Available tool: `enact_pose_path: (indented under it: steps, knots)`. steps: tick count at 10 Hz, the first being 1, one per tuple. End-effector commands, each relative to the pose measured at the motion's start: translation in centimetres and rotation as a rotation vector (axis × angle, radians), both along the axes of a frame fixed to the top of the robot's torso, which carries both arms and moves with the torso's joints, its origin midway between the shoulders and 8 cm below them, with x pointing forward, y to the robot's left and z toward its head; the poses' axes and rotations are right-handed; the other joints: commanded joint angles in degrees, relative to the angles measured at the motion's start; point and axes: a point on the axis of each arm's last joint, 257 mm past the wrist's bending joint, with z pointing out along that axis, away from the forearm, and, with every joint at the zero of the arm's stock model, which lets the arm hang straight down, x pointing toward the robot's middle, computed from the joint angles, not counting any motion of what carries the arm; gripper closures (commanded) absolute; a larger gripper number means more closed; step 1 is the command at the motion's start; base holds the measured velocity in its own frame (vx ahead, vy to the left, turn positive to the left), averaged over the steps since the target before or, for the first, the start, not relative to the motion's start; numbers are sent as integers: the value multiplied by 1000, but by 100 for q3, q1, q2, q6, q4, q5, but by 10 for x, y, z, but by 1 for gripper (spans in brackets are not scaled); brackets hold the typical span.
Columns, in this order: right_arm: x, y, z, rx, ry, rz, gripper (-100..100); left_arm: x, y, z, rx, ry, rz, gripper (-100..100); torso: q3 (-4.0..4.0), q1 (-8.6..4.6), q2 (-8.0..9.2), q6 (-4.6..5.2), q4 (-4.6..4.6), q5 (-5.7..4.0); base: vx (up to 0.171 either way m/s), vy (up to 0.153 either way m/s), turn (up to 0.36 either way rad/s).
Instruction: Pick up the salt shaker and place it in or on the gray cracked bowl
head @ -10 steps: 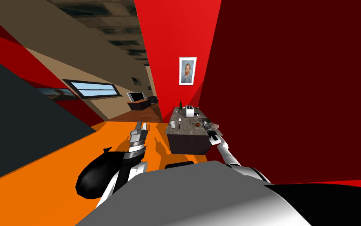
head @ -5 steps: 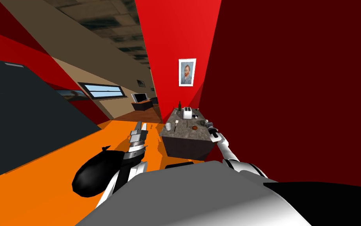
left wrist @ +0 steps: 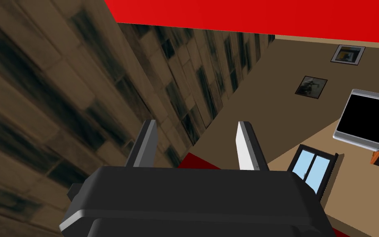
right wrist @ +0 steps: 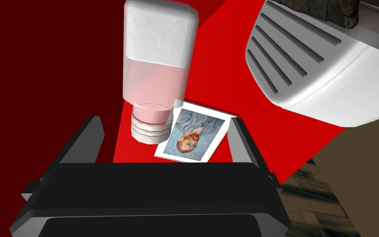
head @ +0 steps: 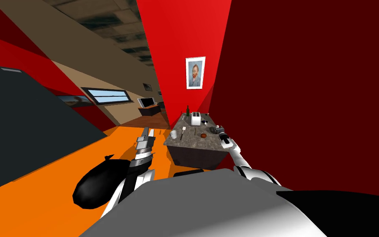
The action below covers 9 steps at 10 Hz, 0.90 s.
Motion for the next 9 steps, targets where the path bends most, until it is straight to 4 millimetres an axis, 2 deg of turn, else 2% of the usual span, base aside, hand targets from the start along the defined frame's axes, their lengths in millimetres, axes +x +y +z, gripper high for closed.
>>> enact_pose_path:
  steps: [1, 2, 3, 4, 9]
  knots:
    - [0, 0, 0, 0, 0, 0, -100, 0, 0, 0, 0, 0, 0, 0, 0, 0, 0, 0, 0, 0, 0, 0, 0]
    - [0, 0, 0, 0, 0, 0, -100, 0, 0, 0, 0, 0, 0, 0, 1, 1, 2, 0, 1, 0, 0, 0, 0]
    - [0, 0, 0, 0, 0, 0, 0, 0, 0, 0, 0, 0, 0, 0, 2, 2, 3, 0, 1, 1, 0, 0, 0]
    - [9, -6, 14, -2, -3, -8, -100, 0, 0, 0, 0, 0, 0, 0, 2, 2, 4, 0, 1, 1, -54, -5, 55]
    - [30, -21, 49, -8, -14, -33, -100, 0, 0, 0, 0, 0, 0, 0, 20, 4, 33, 0, 8, 2, -84, 5, 59]
